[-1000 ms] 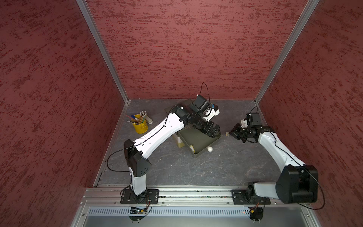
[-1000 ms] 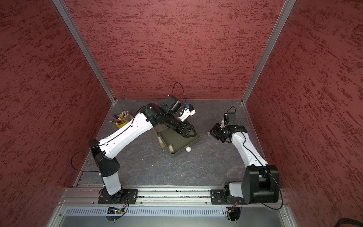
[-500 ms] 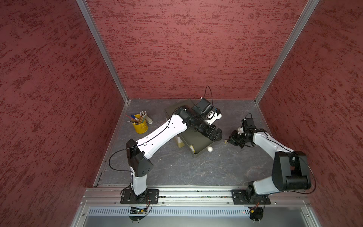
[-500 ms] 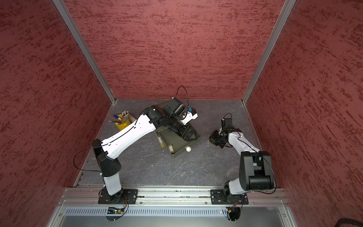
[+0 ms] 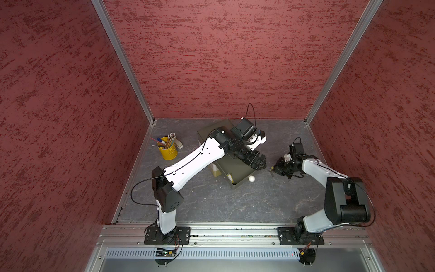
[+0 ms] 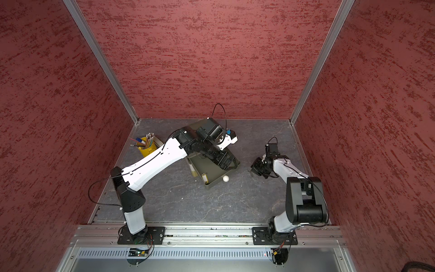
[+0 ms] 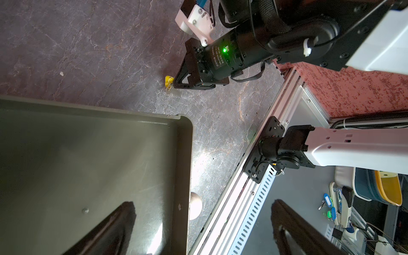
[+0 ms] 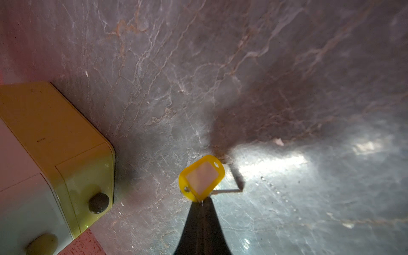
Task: Take the keys out of the drawer
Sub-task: Place the key at the center of the board.
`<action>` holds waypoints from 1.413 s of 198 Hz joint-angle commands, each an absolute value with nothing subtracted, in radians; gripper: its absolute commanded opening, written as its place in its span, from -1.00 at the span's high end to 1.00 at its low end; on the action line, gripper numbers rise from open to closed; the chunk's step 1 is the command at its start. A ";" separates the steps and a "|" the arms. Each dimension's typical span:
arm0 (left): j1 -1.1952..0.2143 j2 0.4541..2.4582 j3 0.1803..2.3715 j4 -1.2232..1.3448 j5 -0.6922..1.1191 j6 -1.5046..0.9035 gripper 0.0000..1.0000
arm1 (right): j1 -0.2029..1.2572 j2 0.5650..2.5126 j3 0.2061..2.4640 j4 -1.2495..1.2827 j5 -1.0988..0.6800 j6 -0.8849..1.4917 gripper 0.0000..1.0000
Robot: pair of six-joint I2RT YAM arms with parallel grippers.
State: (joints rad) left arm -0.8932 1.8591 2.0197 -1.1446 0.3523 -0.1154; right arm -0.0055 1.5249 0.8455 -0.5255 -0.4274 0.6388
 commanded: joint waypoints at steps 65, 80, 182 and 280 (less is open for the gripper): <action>-0.899 1.864 2.020 -1.141 0.322 -0.111 -0.99 | -0.013 1.579 0.835 -0.562 -0.413 0.603 0.73; -0.899 1.862 2.019 -1.140 0.319 -0.112 -0.99 | -0.013 1.575 0.840 -0.569 -0.415 0.601 0.68; -0.856 1.777 1.969 -1.041 0.288 -0.139 -0.99 | -0.013 1.300 0.973 -0.794 -0.418 0.618 0.22; -0.709 1.557 1.731 -0.774 0.124 -0.088 -0.99 | 0.012 1.331 1.411 -0.830 -0.588 0.690 0.17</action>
